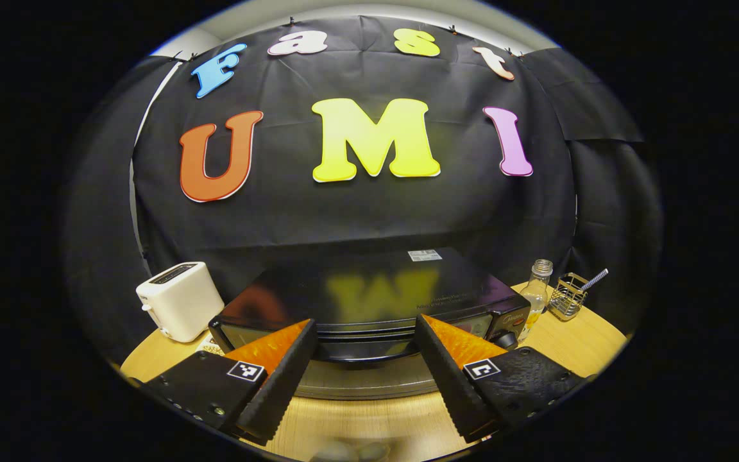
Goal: Open the electric oven with the left hand, put the food in, and close the electric oven.
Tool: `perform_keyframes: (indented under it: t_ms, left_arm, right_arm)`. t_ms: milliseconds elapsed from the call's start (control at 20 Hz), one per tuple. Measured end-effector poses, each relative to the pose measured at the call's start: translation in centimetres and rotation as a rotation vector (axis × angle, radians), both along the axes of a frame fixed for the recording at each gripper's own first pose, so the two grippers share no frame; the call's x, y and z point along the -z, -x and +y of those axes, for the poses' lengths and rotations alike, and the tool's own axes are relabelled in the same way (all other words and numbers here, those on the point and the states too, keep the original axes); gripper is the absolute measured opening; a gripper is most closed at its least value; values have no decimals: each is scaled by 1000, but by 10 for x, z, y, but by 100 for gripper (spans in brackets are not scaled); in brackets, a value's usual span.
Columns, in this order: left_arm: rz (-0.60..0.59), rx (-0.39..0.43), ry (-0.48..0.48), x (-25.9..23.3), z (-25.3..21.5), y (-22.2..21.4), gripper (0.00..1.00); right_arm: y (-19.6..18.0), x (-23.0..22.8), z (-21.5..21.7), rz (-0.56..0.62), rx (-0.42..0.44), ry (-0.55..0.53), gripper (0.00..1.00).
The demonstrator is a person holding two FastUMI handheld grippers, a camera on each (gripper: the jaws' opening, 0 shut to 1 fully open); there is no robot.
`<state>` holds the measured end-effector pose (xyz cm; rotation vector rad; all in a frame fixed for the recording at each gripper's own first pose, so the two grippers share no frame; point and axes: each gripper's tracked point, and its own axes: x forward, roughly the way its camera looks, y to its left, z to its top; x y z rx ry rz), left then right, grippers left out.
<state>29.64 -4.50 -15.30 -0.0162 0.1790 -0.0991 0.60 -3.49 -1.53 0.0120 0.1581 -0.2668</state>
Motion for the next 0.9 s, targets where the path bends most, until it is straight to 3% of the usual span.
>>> perform_keyframes:
  t_ms: [550,850,900]
  left_arm:
    - [31,16,4,17,0,55,97]
    - [112,18,4,55,-2,97,97]
    - [111,18,4,59,-2,101,97]
  right_arm:
    - [6,4,8,-11,-40,-27,97]
    - [24,14,14,9,-63,-27,100]
    - [27,17,13,15,-64,-27,96]
